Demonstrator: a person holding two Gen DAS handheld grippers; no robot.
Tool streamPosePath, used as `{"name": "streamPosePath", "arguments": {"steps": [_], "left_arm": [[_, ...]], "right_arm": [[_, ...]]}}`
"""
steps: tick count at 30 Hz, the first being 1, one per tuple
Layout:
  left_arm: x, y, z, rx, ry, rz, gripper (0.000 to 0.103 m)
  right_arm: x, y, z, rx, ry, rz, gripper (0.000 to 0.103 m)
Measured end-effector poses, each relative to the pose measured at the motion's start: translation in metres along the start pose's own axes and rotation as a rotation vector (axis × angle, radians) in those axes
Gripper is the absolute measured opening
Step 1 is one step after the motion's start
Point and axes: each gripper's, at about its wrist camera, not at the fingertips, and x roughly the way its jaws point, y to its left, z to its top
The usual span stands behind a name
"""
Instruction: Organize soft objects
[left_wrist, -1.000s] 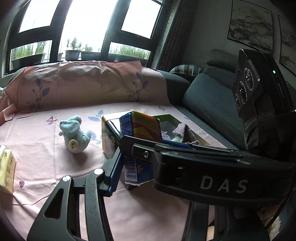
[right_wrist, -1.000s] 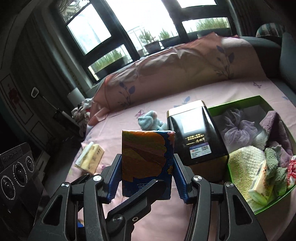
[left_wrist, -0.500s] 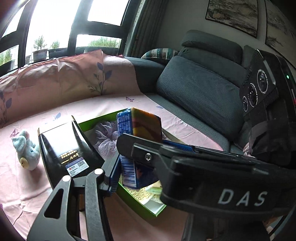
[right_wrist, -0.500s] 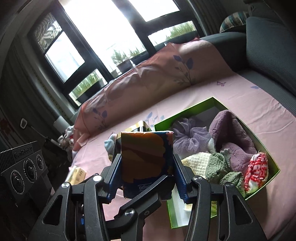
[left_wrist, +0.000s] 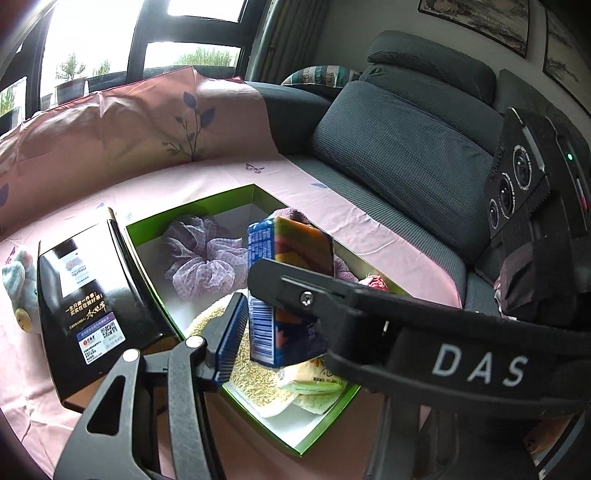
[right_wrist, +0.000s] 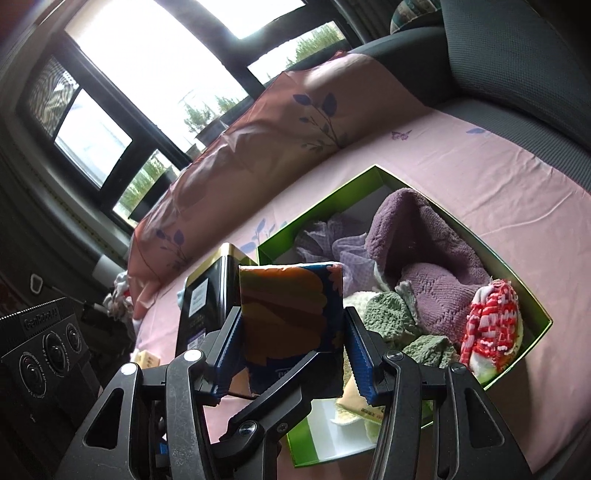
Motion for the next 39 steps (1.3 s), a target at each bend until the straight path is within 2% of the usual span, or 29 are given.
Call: {"name": "streamPosePath", "arguments": {"steps": [4, 6, 11, 18, 20, 21, 23, 27, 31, 35, 39], "left_arm": [[-0.01, -0.001, 0.0, 0.011, -0.021, 0.013, 0.063], [-0.019, 0.001, -0.001, 0.002, -0.034, 0.009, 0.074], [-0.044, 0.007, -0.002, -0.008, -0.076, 0.005, 0.089], [-0.088, 0.033, -0.014, -0.06, -0.127, 0.044, 0.09], [-0.106, 0.046, -0.02, -0.087, -0.15, 0.076, 0.096], [-0.115, 0.054, -0.024, -0.104, -0.165, 0.094, 0.102], [-0.135, 0.072, -0.033, -0.148, -0.197, 0.135, 0.102], [-0.167, 0.114, -0.054, -0.243, -0.222, 0.239, 0.102], [-0.186, 0.158, -0.078, -0.321, -0.215, 0.374, 0.102], [-0.192, 0.203, -0.11, -0.406, -0.198, 0.442, 0.102], [-0.189, 0.245, -0.142, -0.538, -0.158, 0.453, 0.102]], "right_arm": [[-0.007, -0.001, 0.001, -0.004, -0.035, -0.041, 0.055], [-0.011, 0.0, 0.002, -0.002, -0.049, -0.038, 0.061], [-0.022, 0.007, 0.002, -0.015, -0.095, -0.036, 0.074], [-0.027, 0.022, 0.001, -0.062, -0.116, -0.078, 0.074], [-0.029, 0.029, 0.0, -0.082, -0.129, -0.083, 0.077], [-0.03, 0.033, -0.001, -0.094, -0.136, -0.083, 0.084], [-0.032, 0.041, -0.003, -0.124, -0.15, -0.072, 0.089], [-0.032, 0.064, -0.011, -0.189, -0.147, -0.066, 0.09], [-0.027, 0.096, -0.021, -0.267, -0.138, -0.041, 0.09], [-0.005, 0.138, -0.034, -0.347, -0.06, 0.041, 0.09], [0.038, 0.199, -0.044, -0.443, 0.014, -0.004, 0.09]]}}
